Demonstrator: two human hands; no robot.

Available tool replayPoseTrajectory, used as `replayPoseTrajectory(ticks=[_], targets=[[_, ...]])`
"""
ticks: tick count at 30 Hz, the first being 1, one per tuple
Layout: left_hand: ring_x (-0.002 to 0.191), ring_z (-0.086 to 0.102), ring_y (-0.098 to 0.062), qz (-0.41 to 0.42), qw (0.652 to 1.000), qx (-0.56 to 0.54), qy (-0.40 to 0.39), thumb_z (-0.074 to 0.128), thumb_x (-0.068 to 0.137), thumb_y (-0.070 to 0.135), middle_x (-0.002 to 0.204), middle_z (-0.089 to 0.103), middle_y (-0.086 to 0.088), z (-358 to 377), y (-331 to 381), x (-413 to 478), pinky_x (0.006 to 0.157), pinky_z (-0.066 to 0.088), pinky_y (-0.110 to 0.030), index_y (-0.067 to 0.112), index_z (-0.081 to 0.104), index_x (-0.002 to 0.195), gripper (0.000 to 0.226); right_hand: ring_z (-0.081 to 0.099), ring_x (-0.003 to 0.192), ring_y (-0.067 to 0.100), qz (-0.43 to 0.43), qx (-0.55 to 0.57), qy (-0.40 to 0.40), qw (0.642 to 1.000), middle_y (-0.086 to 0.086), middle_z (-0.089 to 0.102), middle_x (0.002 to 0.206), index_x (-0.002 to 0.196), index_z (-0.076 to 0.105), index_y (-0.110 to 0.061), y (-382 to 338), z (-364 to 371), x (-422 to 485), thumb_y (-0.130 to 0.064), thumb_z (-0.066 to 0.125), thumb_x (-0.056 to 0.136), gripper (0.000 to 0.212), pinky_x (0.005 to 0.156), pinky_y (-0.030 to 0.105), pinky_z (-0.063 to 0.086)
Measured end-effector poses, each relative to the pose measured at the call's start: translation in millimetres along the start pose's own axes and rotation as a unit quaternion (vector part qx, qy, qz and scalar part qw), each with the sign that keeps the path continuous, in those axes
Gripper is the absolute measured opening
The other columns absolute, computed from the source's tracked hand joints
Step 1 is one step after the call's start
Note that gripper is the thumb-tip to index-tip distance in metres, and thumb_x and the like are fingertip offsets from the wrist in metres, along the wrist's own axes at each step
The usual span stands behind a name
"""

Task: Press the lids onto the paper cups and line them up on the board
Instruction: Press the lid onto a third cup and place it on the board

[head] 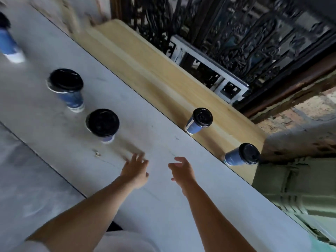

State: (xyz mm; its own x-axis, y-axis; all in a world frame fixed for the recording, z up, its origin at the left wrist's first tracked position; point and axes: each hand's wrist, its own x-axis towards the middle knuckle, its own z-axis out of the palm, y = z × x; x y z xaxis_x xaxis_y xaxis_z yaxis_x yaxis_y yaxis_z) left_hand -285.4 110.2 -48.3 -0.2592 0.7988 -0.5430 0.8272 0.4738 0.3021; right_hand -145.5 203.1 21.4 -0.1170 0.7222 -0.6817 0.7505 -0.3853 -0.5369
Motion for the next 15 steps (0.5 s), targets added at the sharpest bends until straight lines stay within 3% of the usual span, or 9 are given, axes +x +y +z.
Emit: replayPoseTrajectory(ticks=[4,7,9,10,12,15], targets=[[0.128,0.056,-0.024,-0.006,0.993,-0.1,-0.07,0.058,0.093,0.026,0.131,0.064,-0.006,-13,-38,-45,0.098,0.047,-0.028,0.016,0.069,0.117,0.029,0.064,0.072,0.02,-0.016,0.012,-0.091,0.996,0.007,0.068,0.088,0.113,0.066,-0.017,-29,20,-27,-0.013,0.063,0.089,0.025,0.067,0.036,0.058],[0.103,0.068,-0.015,-0.078,0.97,-0.215,-0.081,0.061,0.089,0.027,0.115,0.073,0.001,-25,-80,-72,0.083,0.051,-0.019,0.021,0.073,0.11,0.025,0.066,0.077,0.019,-0.047,-0.02,-0.149,0.988,0.01,0.072,0.099,0.112,0.066,-0.02,-46,40,-41,-0.016,0.065,0.088,0.024,0.077,0.039,0.06],[0.081,0.069,-0.014,-0.127,0.943,-0.3,-0.064,0.067,0.089,0.021,0.097,0.072,0.001,-36,-112,-81,0.063,0.051,-0.016,0.019,0.074,0.099,0.012,0.068,0.084,0.021,-0.066,-0.031,-0.167,0.983,0.009,0.072,0.106,0.116,0.064,-0.021,-57,52,-48,-0.018,0.065,0.089,0.027,0.084,0.042,0.06],[0.074,0.068,-0.017,-0.154,0.92,-0.358,-0.04,0.069,0.089,0.016,0.089,0.07,-0.003,-42,-127,-84,0.057,0.049,-0.019,0.018,0.072,0.089,0.004,0.069,0.088,0.023,-0.073,-0.03,-0.175,0.981,0.007,0.072,0.106,0.117,0.063,-0.021,-63,57,-50,-0.019,0.065,0.09,0.028,0.086,0.043,0.06],[0.064,0.063,-0.024,-0.21,0.85,-0.481,0.041,0.067,0.09,0.002,0.082,0.064,-0.014,-58,-154,-81,0.052,0.043,-0.024,0.014,0.066,0.079,0.016,0.07,0.092,0.024,-0.08,-0.012,-0.181,0.98,0.003,0.071,0.105,0.121,0.062,-0.021,-77,65,-52,-0.02,0.066,0.09,0.031,0.087,0.043,0.06],[0.065,0.06,-0.025,-0.242,0.739,-0.616,0.123,0.059,0.094,-0.005,0.084,0.062,-0.015,-90,-177,-70,0.055,0.049,-0.026,0.01,0.062,0.084,0.018,0.07,0.092,0.021,-0.105,0.016,-0.163,0.981,0.001,0.07,0.106,0.127,0.059,-0.022,-100,72,-51,-0.024,0.07,0.091,0.038,0.087,0.042,0.06]])
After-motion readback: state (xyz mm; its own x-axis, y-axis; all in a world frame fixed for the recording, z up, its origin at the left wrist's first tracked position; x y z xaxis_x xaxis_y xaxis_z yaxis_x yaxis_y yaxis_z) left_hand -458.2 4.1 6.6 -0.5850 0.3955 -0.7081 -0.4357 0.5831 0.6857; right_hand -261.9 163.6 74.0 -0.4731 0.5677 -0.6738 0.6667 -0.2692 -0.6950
